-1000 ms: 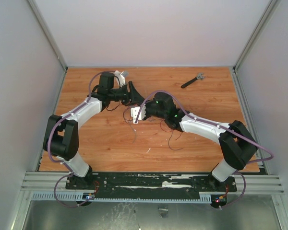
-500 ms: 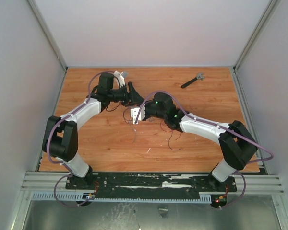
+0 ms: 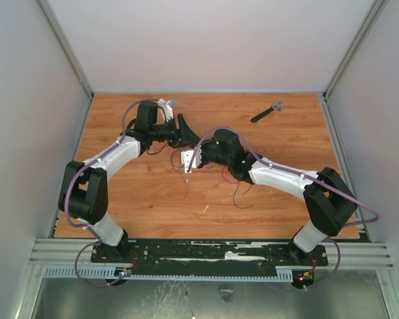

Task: Zip-tie the wires
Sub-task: Tie the cable at the center of the board.

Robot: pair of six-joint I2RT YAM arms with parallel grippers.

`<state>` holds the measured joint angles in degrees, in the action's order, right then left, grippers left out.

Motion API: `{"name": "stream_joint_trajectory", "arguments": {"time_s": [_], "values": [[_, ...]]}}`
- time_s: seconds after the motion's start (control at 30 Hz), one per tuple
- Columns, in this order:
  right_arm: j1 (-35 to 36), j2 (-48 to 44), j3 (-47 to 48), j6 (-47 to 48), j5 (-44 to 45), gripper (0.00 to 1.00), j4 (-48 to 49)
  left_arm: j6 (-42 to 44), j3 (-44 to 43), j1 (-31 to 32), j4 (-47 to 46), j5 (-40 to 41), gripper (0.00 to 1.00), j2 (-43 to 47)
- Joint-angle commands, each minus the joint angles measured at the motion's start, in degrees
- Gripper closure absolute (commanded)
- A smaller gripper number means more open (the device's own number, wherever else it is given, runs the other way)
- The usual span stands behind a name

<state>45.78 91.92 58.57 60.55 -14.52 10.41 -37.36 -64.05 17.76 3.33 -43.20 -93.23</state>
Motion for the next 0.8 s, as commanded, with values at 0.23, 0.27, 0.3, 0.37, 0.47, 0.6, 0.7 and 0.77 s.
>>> {"name": "stream_joint_trajectory", "arguments": {"time_s": [0.23, 0.27, 0.3, 0.37, 0.47, 0.6, 0.7, 0.77], "values": [[0.47, -2.96, -0.34, 3.13, 1.27, 0.86, 4.59, -0.18, 0.65, 0.96, 3.01, -1.68, 0.40, 0.20], [0.45, -3.02, -0.38, 3.28, 1.52, 0.86, 4.61, 0.14, 0.34, 0.96, 3.65, -1.49, 0.39, 0.09], [0.52, -3.05, -0.38, 3.48, 1.67, 0.86, 4.60, 0.46, 0.09, 0.96, 4.35, -1.37, 0.38, 0.00], [0.54, -3.29, -0.38, 3.77, 1.86, 0.86, 4.61, 0.49, -0.18, 0.96, 5.00, -1.38, 0.38, -0.09], [0.55, -3.35, -0.38, 3.87, 1.41, 0.86, 4.89, 0.57, -0.64, 0.96, 5.62, -1.84, 0.39, -0.64], [1.06, -3.32, -0.29, 4.02, 1.29, 0.86, 5.84, 0.91, -0.97, 0.96, 5.98, -1.81, 0.47, -0.99], [1.56, -3.13, -0.14, 4.50, 1.41, 0.85, 6.63, 0.96, -0.77, 1.04, 6.01, -1.93, 0.56, -1.07], [1.79, -3.03, -0.03, 4.86, 1.53, 0.85, 7.00, 1.02, -0.58, 1.06, 5.99, -2.18, 0.61, -1.13]]}}
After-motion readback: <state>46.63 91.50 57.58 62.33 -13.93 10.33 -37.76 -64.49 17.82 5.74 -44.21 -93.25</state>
